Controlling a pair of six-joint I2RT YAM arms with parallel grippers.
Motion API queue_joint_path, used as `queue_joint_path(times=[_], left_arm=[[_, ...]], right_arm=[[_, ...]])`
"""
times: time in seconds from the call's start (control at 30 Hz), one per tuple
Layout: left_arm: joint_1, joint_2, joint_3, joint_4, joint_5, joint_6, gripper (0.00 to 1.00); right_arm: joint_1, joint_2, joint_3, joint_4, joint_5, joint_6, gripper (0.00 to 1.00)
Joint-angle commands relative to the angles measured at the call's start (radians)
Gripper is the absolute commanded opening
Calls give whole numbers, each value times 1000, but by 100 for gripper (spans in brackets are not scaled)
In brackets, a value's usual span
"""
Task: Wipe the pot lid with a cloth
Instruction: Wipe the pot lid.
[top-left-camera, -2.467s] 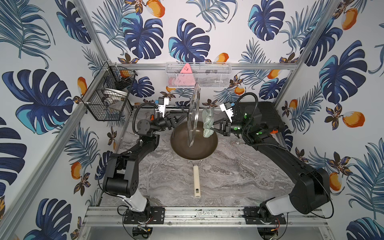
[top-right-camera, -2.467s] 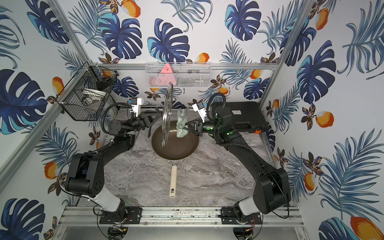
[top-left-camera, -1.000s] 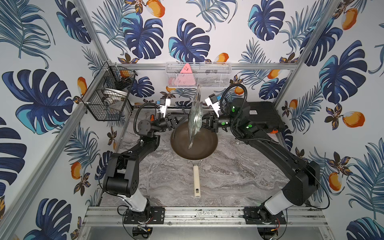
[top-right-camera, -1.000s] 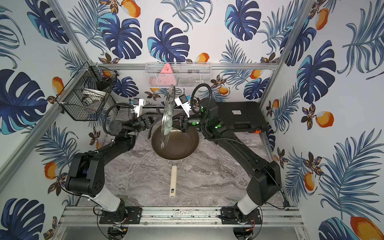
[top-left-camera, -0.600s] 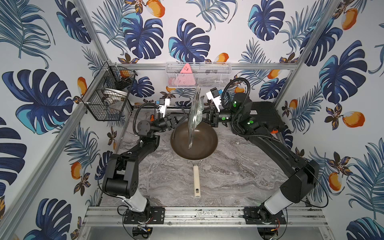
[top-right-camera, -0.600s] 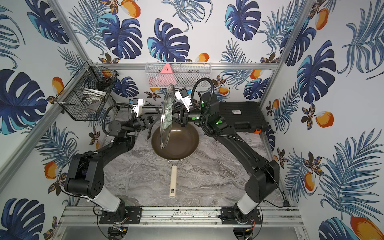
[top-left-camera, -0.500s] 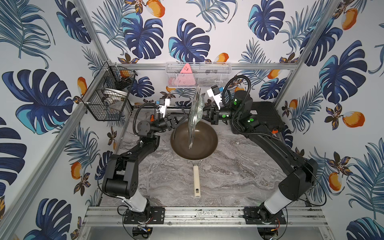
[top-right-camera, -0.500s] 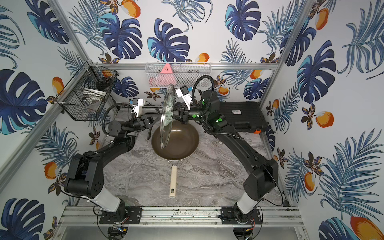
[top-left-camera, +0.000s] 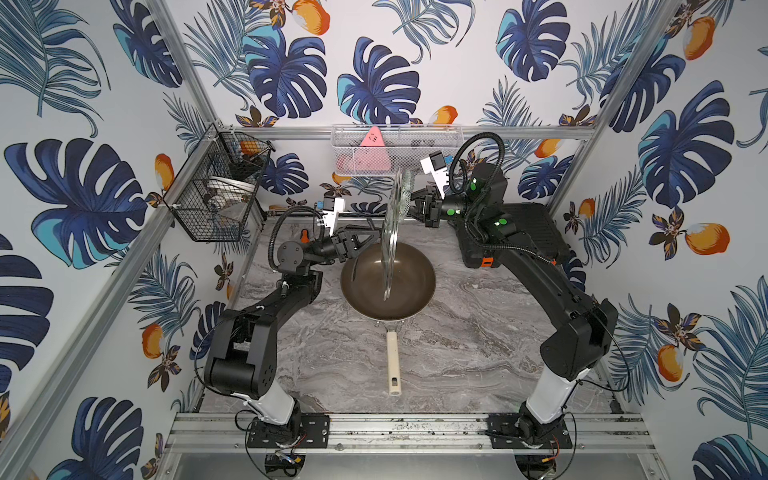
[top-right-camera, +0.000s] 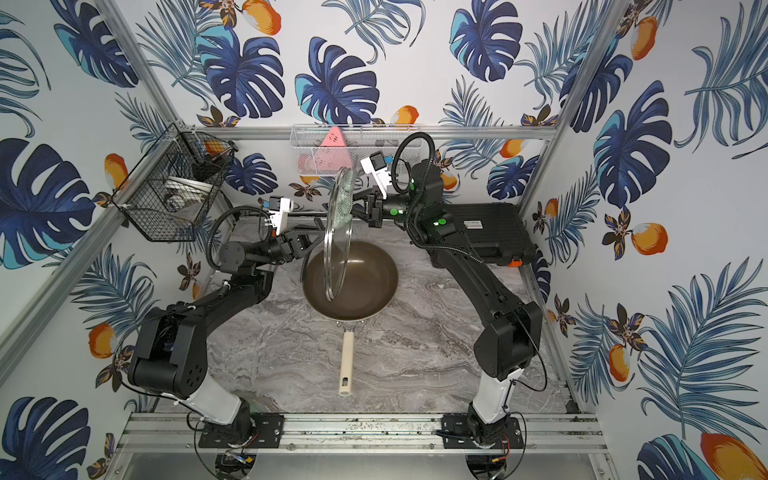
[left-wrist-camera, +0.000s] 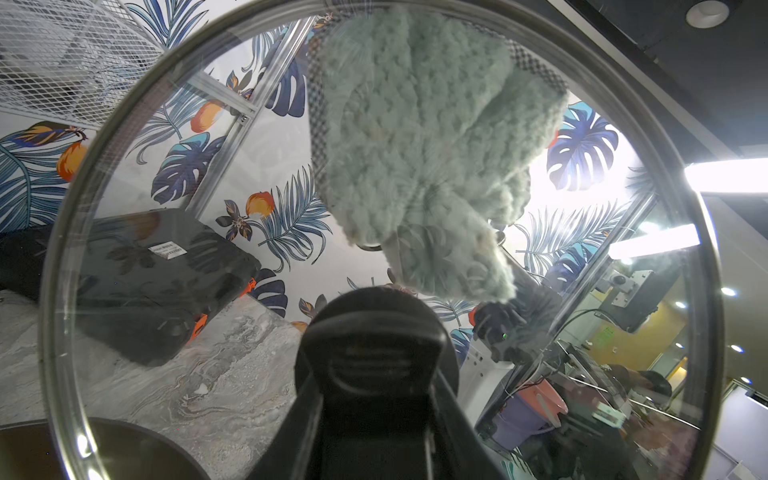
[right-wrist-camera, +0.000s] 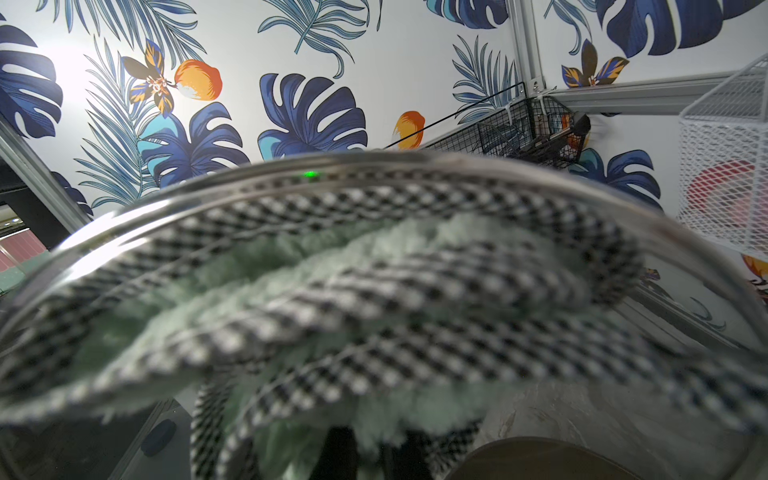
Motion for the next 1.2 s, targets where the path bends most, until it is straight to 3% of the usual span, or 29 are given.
queue_joint_path(times=[0.0,0.5,1.17], left_arm=[[-8,-21,22,122,12,-12,0],[-13,-60,66,123,7,-35,0],[-13,-28,126,123,-111,-4,0]], right_arm=[[-23,33,32,9,-11,33,0],[-60,169,77,73,-90,101,0],[-26,107,-201,303,-115,217,0]])
